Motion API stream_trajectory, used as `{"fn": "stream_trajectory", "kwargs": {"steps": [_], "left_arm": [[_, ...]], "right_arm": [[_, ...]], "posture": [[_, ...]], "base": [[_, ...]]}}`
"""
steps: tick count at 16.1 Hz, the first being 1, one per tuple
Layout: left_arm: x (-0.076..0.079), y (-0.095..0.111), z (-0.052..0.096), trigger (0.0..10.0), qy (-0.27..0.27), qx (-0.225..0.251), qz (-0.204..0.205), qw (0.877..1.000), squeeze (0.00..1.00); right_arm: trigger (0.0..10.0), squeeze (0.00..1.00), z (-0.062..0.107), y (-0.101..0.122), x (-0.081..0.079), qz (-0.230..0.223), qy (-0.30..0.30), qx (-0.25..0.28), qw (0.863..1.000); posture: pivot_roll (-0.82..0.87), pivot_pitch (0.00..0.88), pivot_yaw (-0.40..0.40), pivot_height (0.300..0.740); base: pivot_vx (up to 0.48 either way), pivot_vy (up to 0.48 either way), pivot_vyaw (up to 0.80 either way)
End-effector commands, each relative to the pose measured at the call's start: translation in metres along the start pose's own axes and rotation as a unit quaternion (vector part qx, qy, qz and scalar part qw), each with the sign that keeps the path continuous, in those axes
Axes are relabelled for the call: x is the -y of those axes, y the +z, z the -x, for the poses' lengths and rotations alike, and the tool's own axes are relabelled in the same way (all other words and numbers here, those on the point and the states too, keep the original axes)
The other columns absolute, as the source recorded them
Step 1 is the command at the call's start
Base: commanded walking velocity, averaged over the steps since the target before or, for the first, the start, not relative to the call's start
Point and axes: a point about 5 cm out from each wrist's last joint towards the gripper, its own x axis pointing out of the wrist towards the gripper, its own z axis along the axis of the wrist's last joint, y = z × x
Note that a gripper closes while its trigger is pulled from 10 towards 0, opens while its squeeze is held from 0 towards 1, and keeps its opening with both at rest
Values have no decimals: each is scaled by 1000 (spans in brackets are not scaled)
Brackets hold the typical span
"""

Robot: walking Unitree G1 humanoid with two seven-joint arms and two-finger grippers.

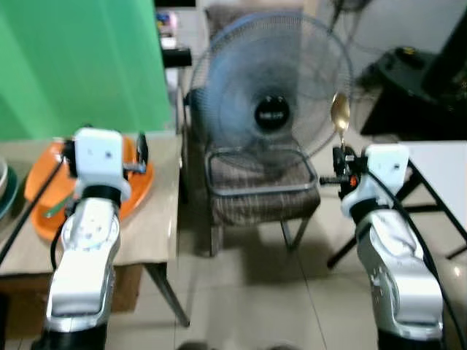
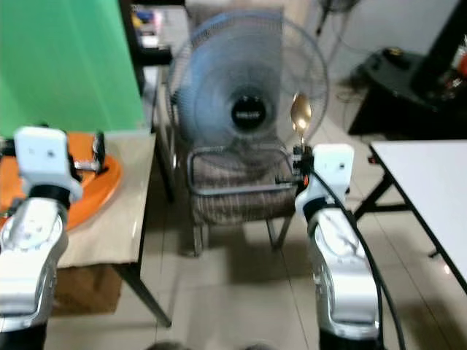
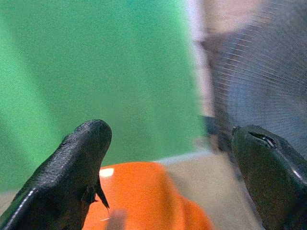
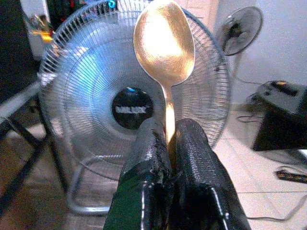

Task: Setting the table

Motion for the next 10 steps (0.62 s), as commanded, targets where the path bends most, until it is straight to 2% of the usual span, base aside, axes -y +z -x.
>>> {"fn": "stream_trajectory", "kwargs": {"steps": [1, 2, 4, 5, 6, 9, 10], "left_arm": [[7, -2, 0, 10000, -30, -9, 7, 999, 0], [7, -7, 4, 10000, -58, -19, -3, 998, 0], [8, -9, 6, 10000, -61, -25, 9, 998, 0], [10, -10, 8, 10000, -69, -33, 17, 997, 0], [12, -11, 9, 10000, -76, -38, 27, 996, 0], [20, -12, 5, 10000, -92, -42, 27, 994, 0], [23, -13, 6, 10000, -92, -35, 32, 995, 0]], "right_arm": [[10000, 0, 2, 0, 5, 14, -9, 5, 1000], [10000, 0, 6, -2, 10, 31, -23, 3, 999], [10000, 0, 16, -10, 17, 10, -34, -18, 999], [10000, 0, 20, -15, 26, -1, -81, -19, 997], [10000, 0, 20, -18, 29, -9, -101, -29, 994], [10000, 0, 20, -12, 24, -3, -89, -29, 996], [10000, 0, 28, -10, 21, 4, -72, -28, 997]], "posture": [[154, 0, -10, 740], [149, 0, -9, 740], [158, 0, -8, 740], [156, 0, -3, 740], [146, 0, 3, 740], [101, 0, 25, 740], [90, 0, 31, 740]], "base": [[0, 0, -800], [0, 0, -800], [0, 0, -800], [0, 0, -800], [0, 0, -800], [0, 0, -788], [0, 0, -775]]}}
